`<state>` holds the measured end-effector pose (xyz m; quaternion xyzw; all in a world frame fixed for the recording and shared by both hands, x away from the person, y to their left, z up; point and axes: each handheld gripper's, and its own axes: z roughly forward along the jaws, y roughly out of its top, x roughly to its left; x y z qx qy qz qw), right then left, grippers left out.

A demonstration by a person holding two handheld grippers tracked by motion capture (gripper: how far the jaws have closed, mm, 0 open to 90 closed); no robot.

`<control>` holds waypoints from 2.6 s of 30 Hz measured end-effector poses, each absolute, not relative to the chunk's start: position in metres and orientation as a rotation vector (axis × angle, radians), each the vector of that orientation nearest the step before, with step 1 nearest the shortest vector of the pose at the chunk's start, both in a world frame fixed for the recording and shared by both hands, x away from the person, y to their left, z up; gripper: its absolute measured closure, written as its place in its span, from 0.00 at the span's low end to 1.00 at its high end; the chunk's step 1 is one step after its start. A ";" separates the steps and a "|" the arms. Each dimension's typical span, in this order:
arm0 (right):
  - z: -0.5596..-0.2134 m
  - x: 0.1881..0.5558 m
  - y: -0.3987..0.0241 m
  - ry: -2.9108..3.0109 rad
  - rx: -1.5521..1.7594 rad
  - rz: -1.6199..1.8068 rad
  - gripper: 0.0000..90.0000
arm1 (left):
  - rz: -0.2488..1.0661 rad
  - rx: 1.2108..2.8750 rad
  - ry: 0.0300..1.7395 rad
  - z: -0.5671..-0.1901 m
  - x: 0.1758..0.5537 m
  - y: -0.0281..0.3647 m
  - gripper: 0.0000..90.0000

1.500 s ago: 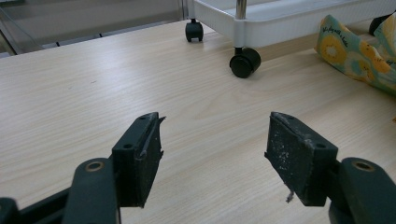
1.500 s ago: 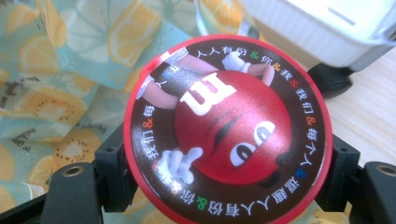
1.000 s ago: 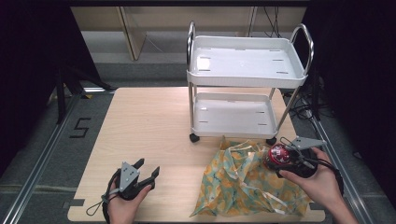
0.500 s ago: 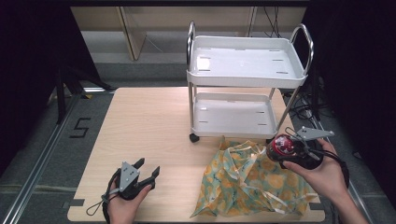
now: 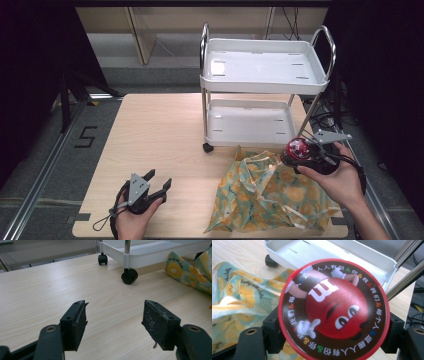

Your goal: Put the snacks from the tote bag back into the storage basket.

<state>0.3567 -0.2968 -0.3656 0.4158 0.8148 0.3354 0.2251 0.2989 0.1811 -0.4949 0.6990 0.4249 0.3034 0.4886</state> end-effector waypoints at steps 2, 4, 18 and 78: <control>-0.366 0.359 -0.296 2.244 1.128 0.923 0.29 | 0.739 1.697 1.038 -0.495 0.299 0.182 0.39; -0.367 0.361 -0.295 2.242 1.116 0.925 0.29 | 0.742 1.695 1.045 -0.494 0.299 0.183 0.39; -0.371 0.369 -0.285 2.206 1.177 0.939 0.29 | 0.749 1.676 1.039 -0.491 0.301 0.184 0.39; -0.367 0.404 -0.281 2.066 1.251 0.967 0.29 | 0.759 1.677 1.030 -0.490 0.300 0.183 0.40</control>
